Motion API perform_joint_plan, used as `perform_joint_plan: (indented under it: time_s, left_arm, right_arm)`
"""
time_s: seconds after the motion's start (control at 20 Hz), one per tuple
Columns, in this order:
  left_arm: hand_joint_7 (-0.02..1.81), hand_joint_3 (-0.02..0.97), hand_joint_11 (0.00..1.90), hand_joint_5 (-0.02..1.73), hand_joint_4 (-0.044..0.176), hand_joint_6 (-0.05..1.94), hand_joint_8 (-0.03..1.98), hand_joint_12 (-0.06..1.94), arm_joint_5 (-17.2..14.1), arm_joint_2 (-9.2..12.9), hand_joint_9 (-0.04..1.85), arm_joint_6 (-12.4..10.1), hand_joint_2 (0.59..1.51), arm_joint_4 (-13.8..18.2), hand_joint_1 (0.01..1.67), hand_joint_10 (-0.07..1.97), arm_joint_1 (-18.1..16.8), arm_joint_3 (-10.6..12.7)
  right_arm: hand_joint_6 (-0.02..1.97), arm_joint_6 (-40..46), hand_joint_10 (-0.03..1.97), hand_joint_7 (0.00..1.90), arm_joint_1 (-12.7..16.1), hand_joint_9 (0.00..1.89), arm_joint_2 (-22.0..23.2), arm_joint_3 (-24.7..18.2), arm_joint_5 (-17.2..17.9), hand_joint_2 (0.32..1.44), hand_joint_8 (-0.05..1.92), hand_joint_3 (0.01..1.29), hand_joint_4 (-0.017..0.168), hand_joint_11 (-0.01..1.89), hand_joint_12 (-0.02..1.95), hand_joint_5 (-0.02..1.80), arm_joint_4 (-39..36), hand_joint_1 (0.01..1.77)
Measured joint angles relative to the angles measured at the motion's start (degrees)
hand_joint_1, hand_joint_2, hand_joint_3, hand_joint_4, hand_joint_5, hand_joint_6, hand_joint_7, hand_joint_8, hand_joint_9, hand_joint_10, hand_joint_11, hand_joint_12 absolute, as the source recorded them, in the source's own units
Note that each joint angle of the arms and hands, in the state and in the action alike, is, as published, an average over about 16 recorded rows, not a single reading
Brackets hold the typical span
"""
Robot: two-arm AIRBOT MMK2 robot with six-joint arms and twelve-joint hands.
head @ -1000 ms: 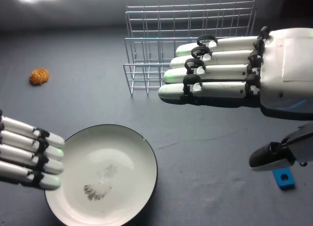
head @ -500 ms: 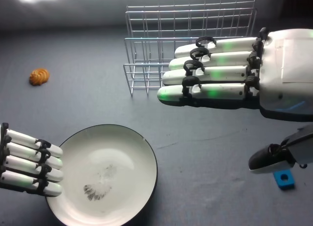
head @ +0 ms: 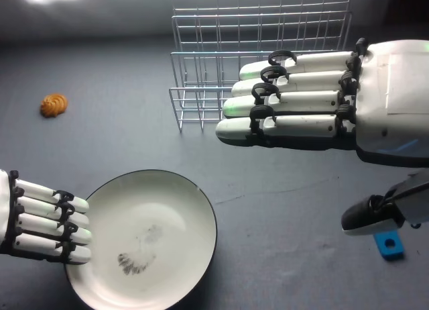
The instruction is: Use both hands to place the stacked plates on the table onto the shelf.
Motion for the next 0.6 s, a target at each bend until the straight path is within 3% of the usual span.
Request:
perform_joint_plan:
  time_s: [0.6]
  left_arm:
    - [0.01,0.005,0.01,0.02,-0.003,0.01,0.01,-0.03,3.13,0.91,0.02,0.05,1.123,-1.50,0.02,0.02,3.12,-3.46]
  right_arm:
    - [0.03,-0.04,0.01,0.02,-0.18,0.02,0.00,-0.01,0.00,0.93,0.01,0.02,0.004,0.02,0.00,0.02,-0.14,1.00]
